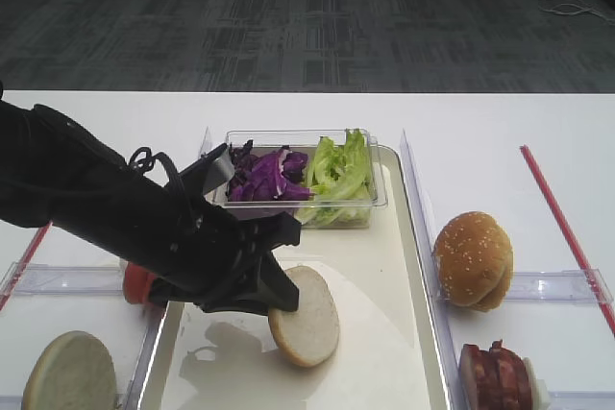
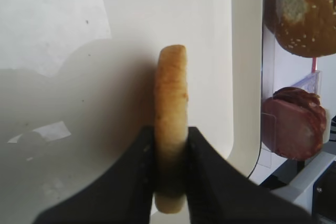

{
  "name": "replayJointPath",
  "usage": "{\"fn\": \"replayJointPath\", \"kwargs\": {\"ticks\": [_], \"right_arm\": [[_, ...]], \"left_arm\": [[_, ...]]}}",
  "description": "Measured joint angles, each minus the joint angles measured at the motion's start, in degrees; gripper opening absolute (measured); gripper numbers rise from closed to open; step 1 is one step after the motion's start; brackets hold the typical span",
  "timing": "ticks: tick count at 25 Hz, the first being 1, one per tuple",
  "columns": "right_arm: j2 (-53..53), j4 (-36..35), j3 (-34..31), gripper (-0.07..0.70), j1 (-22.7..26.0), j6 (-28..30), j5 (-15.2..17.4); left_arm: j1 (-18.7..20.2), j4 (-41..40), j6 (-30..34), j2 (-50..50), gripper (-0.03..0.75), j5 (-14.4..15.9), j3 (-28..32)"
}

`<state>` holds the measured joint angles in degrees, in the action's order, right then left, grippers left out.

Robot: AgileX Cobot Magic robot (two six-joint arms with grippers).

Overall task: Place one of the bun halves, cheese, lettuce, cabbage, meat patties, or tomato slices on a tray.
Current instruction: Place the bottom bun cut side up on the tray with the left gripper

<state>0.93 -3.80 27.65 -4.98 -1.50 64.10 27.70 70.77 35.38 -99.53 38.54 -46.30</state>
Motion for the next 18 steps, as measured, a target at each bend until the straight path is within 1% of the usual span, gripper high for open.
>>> {"fn": "replayJointPath", "kwargs": {"ticks": [7,14,16,18], "right_arm": [[0.0,0.18,0.0,0.475,0.0,-0.26,0.0],[0.0,0.32,0.0,0.475,0.0,-0.49,0.0],[0.0,0.32,0.0,0.475,0.0,-0.49,0.0],[0.0,0.32,0.0,0.475,0.0,-0.49,0.0]], "left_arm": [[0.0,1.96,0.83,-1.76,0.146,1.6,0.0],[0.0,2.2,2.55,-2.1,0.146,1.97,0.0],[0.0,2.2,2.84,-2.1,0.155,1.97,0.0],[0.0,1.86,2.94,-2.25,0.179,1.97,0.0]]}}
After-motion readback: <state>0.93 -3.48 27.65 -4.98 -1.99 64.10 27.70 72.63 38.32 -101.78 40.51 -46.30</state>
